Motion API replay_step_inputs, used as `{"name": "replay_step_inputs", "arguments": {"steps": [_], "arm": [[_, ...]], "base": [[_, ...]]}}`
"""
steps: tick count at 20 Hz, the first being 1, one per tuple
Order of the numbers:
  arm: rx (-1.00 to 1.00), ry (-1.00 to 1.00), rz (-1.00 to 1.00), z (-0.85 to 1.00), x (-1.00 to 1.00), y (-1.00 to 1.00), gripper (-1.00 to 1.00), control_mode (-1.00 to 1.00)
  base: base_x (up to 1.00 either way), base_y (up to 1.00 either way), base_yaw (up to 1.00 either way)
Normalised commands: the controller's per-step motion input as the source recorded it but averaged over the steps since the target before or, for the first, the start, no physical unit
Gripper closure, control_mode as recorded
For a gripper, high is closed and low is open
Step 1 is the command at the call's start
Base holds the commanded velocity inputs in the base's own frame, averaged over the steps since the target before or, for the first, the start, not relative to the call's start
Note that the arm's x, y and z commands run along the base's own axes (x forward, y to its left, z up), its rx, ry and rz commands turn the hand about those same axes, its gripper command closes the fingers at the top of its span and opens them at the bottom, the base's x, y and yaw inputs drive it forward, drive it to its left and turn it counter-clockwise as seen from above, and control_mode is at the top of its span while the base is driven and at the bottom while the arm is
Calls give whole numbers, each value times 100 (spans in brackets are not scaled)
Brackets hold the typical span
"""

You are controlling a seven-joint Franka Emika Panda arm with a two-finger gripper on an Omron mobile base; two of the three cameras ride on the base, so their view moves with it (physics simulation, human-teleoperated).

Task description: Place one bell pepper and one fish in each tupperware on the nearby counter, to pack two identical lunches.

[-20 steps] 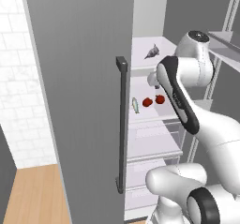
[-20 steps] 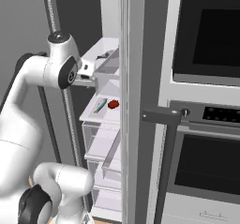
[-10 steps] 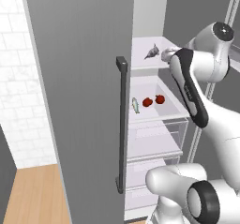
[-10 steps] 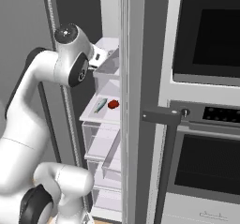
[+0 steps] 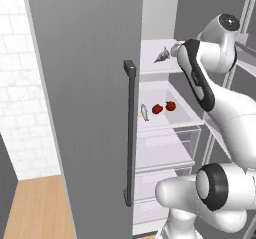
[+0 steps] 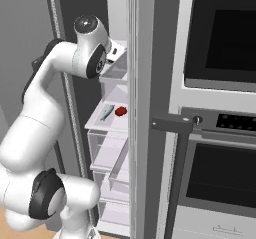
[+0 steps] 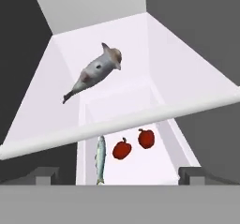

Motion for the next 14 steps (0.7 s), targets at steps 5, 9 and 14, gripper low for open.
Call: {"name": "replay_step_inputs", "arguments": {"steps": [5, 9, 14], "arm": [[0, 0, 0, 0, 99, 0, -100, -100], [0, 3, 0, 0, 97, 0, -100, -100], [0, 9, 0, -13, 78, 0, -100, -100]], "base": [[0, 0, 0], [0, 0, 0], [0, 0, 0]]}}
